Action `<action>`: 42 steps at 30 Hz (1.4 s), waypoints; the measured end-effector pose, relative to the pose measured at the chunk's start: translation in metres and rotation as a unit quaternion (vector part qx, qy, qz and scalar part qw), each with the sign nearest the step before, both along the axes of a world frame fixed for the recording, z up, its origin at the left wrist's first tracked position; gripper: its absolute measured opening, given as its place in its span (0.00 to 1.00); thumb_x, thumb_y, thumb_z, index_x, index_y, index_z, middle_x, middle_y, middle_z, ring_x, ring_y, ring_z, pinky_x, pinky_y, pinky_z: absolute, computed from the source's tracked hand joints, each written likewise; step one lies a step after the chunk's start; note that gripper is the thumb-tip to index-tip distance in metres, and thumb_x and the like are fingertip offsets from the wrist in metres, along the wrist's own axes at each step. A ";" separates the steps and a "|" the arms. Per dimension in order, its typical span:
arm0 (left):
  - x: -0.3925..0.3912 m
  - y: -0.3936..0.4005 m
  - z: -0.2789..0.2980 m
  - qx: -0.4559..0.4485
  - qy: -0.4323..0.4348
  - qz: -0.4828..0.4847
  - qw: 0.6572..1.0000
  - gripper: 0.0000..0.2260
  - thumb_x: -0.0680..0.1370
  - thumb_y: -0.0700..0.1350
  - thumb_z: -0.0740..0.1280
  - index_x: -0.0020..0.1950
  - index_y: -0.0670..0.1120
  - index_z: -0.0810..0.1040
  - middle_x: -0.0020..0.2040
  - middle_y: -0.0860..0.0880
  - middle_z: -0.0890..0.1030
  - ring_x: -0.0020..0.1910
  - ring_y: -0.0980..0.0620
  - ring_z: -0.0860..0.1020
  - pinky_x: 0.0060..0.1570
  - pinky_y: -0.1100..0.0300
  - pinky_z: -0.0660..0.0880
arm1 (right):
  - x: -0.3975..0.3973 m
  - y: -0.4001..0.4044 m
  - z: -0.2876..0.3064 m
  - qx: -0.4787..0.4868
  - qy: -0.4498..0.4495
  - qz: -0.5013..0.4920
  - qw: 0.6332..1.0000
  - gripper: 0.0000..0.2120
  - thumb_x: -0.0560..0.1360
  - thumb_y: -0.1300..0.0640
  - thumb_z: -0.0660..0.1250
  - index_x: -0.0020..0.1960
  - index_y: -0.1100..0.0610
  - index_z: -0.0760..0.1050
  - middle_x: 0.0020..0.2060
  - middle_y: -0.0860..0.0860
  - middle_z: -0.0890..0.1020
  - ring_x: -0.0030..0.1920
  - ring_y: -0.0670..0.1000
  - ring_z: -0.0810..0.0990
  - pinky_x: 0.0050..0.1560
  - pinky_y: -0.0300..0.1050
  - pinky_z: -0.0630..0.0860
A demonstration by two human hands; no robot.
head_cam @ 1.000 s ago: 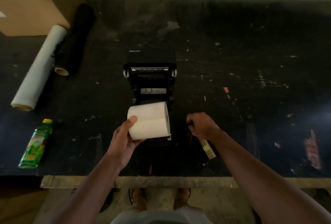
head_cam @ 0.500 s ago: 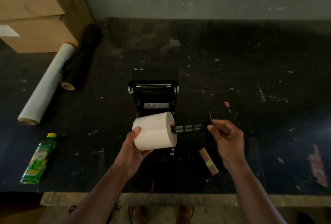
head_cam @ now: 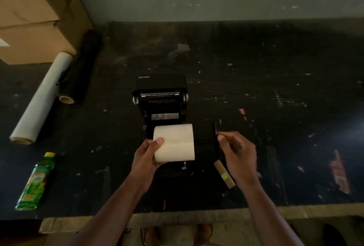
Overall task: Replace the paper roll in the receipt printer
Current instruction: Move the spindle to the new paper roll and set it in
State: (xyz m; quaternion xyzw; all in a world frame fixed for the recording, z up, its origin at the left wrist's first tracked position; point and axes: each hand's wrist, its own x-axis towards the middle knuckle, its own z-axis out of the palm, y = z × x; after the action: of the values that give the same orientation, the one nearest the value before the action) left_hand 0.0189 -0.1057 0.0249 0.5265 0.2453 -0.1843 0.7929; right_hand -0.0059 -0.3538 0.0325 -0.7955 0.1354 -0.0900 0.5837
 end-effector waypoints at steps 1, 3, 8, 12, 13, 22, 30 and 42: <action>0.001 -0.003 0.000 0.004 -0.001 -0.002 1.000 0.20 0.69 0.52 0.73 0.57 0.45 0.76 0.67 0.41 0.80 0.64 0.42 0.80 0.53 0.48 0.81 | -0.001 0.005 -0.001 -0.001 0.002 0.015 1.000 0.07 0.79 0.62 0.71 0.54 0.53 0.84 0.47 0.45 0.87 0.50 0.42 0.86 0.52 0.38 0.83; 0.002 -0.010 -0.001 0.014 -0.005 -0.006 1.000 0.20 0.69 0.51 0.74 0.57 0.45 0.76 0.66 0.41 0.80 0.63 0.42 0.81 0.51 0.48 0.82 | -0.001 0.016 -0.003 0.004 0.013 0.035 0.999 0.09 0.77 0.64 0.73 0.54 0.53 0.84 0.48 0.45 0.87 0.51 0.41 0.86 0.54 0.38 0.82; 0.002 -0.024 -0.004 0.006 -0.009 -0.009 1.000 0.23 0.69 0.52 0.74 0.61 0.45 0.76 0.66 0.41 0.80 0.65 0.40 0.80 0.53 0.46 0.81 | -0.002 0.024 -0.002 0.186 0.093 -0.022 0.978 0.13 0.75 0.62 0.76 0.58 0.52 0.85 0.51 0.45 0.89 0.54 0.40 0.86 0.56 0.42 0.82; 0.005 -0.035 -0.004 0.015 -0.020 -0.018 1.000 0.21 0.69 0.52 0.74 0.58 0.45 0.77 0.64 0.42 0.81 0.64 0.41 0.80 0.52 0.46 0.82 | -0.006 0.016 -0.008 0.230 0.158 -0.037 0.960 0.10 0.77 0.57 0.74 0.57 0.52 0.86 0.52 0.47 0.89 0.56 0.46 0.86 0.64 0.55 0.81; 0.006 -0.039 -0.004 0.021 -0.023 -0.018 0.999 0.20 0.70 0.51 0.74 0.57 0.45 0.76 0.63 0.43 0.81 0.64 0.41 0.80 0.52 0.46 0.82 | -0.007 0.014 -0.009 0.250 0.160 -0.040 0.954 0.09 0.78 0.56 0.73 0.57 0.52 0.86 0.53 0.48 0.88 0.58 0.48 0.86 0.64 0.57 0.80; 0.023 -0.100 -0.004 0.085 -0.046 -0.069 0.993 0.14 0.76 0.45 0.75 0.56 0.43 0.76 0.55 0.46 0.83 0.52 0.50 0.84 0.40 0.59 0.84 | -0.002 -0.012 0.000 0.392 0.188 -0.126 0.892 0.26 0.69 0.47 0.79 0.60 0.57 0.74 0.61 0.57 0.81 0.60 0.58 0.83 0.53 0.62 0.85; 0.037 -0.159 -0.007 0.074 -0.042 -0.202 0.976 0.30 0.77 0.69 0.63 0.69 0.48 0.75 0.62 0.48 0.82 0.59 0.49 0.83 0.53 0.51 0.81 | -0.012 -0.079 0.000 0.431 0.151 -0.192 0.868 0.25 0.66 0.48 0.78 0.58 0.57 0.75 0.65 0.56 0.77 0.64 0.61 0.79 0.55 0.64 0.84; 0.042 -0.231 -0.097 0.500 -0.260 -0.613 0.554 0.18 0.76 0.47 0.75 0.65 0.52 0.78 0.68 0.49 0.77 0.67 0.49 0.76 0.69 0.49 0.74 | -0.039 -0.137 -0.008 0.448 0.133 -0.283 0.837 0.09 0.79 0.51 0.71 0.56 0.52 0.75 0.65 0.56 0.77 0.65 0.61 0.78 0.55 0.62 0.82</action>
State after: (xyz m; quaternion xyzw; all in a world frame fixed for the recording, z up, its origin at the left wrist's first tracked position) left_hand 0.0608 -0.3370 -0.0719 0.8860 -0.3012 -0.3289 0.1268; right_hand -0.0445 -0.4903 0.0242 -0.3780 0.4569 -0.0742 0.8018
